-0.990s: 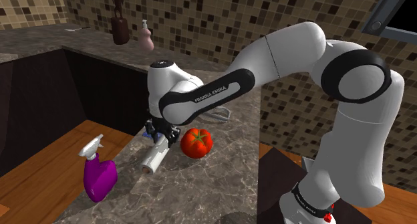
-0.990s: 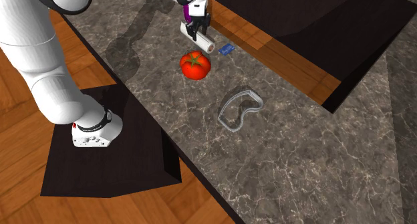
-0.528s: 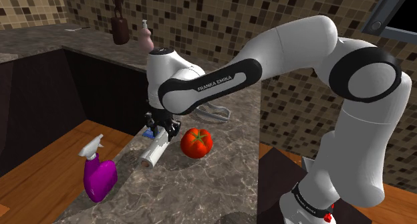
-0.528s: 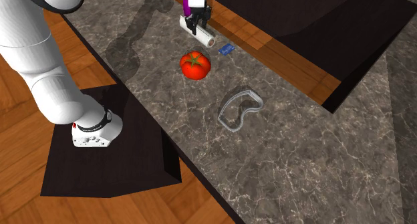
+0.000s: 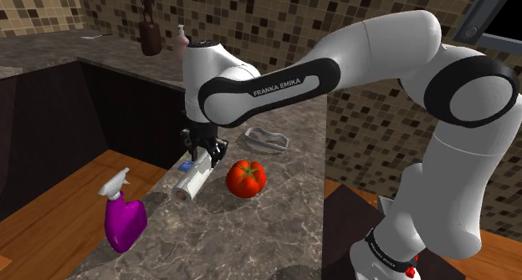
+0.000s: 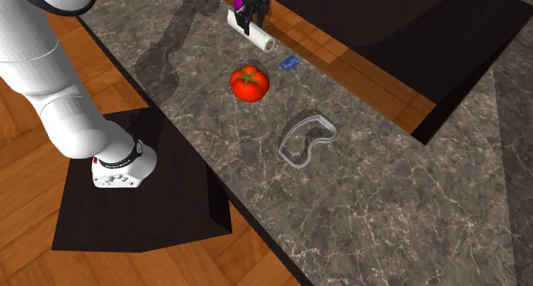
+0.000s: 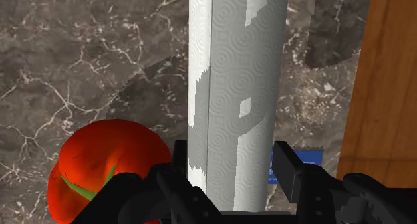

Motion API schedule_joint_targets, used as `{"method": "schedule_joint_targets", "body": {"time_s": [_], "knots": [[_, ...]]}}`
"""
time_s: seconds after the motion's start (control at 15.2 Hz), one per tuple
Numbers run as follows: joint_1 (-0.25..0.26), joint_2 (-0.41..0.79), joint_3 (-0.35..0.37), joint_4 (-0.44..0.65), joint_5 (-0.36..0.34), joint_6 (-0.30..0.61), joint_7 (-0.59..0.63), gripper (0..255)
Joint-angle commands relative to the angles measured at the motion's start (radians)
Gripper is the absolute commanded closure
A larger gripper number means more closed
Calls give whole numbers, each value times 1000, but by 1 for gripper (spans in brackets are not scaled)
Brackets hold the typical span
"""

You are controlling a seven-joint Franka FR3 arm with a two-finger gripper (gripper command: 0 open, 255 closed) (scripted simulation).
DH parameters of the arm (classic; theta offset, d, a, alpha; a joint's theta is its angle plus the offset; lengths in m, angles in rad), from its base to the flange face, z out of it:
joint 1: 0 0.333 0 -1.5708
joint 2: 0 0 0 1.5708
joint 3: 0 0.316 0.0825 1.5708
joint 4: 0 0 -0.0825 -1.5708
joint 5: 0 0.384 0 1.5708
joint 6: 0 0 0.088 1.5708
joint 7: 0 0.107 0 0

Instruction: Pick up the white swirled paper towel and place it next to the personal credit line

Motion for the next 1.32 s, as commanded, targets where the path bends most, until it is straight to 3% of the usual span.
{"method": "schedule_joint_targets", "body": {"time_s": [0.0, 0.26, 0.53, 1.25], "knots": [[0, -6, 0, 17, 1, -24, -1, 255], [0, -19, 1, 42, 3, -61, -2, 255], [57, 52, 30, 147, -12, -97, 86, 255], [58, 100, 26, 65, -20, 33, 91, 255]]}}
